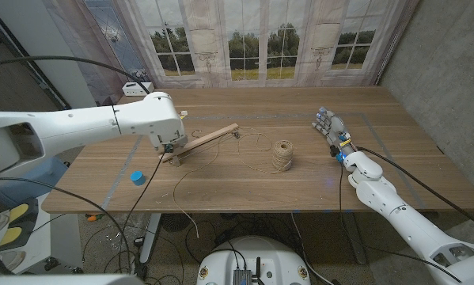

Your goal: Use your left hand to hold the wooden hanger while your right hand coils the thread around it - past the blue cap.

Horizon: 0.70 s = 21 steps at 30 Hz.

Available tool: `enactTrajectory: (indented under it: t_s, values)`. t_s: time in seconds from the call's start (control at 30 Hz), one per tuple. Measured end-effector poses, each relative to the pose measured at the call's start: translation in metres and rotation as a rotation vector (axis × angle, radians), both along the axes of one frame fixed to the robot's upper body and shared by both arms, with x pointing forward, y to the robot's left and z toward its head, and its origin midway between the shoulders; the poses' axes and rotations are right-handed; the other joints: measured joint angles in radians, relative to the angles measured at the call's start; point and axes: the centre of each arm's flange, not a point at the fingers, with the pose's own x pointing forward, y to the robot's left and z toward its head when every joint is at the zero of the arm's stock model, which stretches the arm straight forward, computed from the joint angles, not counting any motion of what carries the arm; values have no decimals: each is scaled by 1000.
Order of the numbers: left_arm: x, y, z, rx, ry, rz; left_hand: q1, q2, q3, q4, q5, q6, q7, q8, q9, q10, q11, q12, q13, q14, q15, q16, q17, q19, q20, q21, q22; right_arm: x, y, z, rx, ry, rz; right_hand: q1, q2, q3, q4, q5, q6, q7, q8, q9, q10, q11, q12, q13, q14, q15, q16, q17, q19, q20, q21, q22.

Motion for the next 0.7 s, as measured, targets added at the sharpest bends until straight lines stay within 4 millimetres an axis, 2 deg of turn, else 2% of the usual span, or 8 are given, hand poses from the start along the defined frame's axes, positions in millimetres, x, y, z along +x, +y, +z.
enactTrajectory:
  t_s: [0.2, 0.37, 0.5, 0.63, 0.7]
  values:
    - [3, 1, -2, 12, 18, 14, 4, 4, 0, 0, 0, 8, 0, 0, 0, 11, 4, 4, 0, 13, -5, 5, 1, 9, -2, 4, 0, 0, -1, -2, 5, 3, -3, 0, 0, 0, 0, 0, 5, -6, 0, 0, 0, 0, 0, 0, 0, 0, 0, 0, 0, 0, 0, 0]
    - [6, 1, -6, 16, 33, 20, 18, 8, -6, 17, 0, 31, 3, 4, 0, 60, -1, 16, 0, 62, -19, 28, 13, 23, -1, 10, 0, -2, -2, -4, 8, 4, -5, 0, 0, 0, 0, 0, 11, 0, 0, 0, 0, 0, 0, 0, 4, 4, 8, 0, 0, 0, 0, 0]
    - [8, 2, -7, 21, 34, 22, 40, 16, 7, 30, 0, 58, 14, 4, 5, 111, 0, 31, 5, 111, -31, 56, 27, 60, 2, 25, 5, -2, -2, -4, 10, 3, -8, 0, 0, 0, 0, 0, 11, 0, 0, 0, 0, 0, 0, 0, 5, 5, 8, 4, 0, 0, 0, 0]
    - [9, 2, -8, 31, 28, 22, 74, 22, 21, 43, 1, 77, 16, 11, 5, 148, -5, 40, 7, 156, -45, 82, 41, 91, 2, 39, 5, -3, -2, -5, 13, 4, -10, 0, 0, 0, 0, 0, 11, 0, 0, 0, 0, 0, 0, 0, 6, 5, 8, 5, 0, 0, 0, 0]
    - [10, 2, -9, 35, 29, 21, 103, 21, 39, 42, 4, 86, 11, 11, 5, 163, -8, 42, 11, 174, -55, 94, 49, 105, 1, 48, 9, -4, -2, -6, 14, 4, -10, -5, 5, 0, 0, 0, 11, 0, 0, 0, 0, 0, 0, 0, 14, 4, 8, 5, 0, 0, 0, 0]
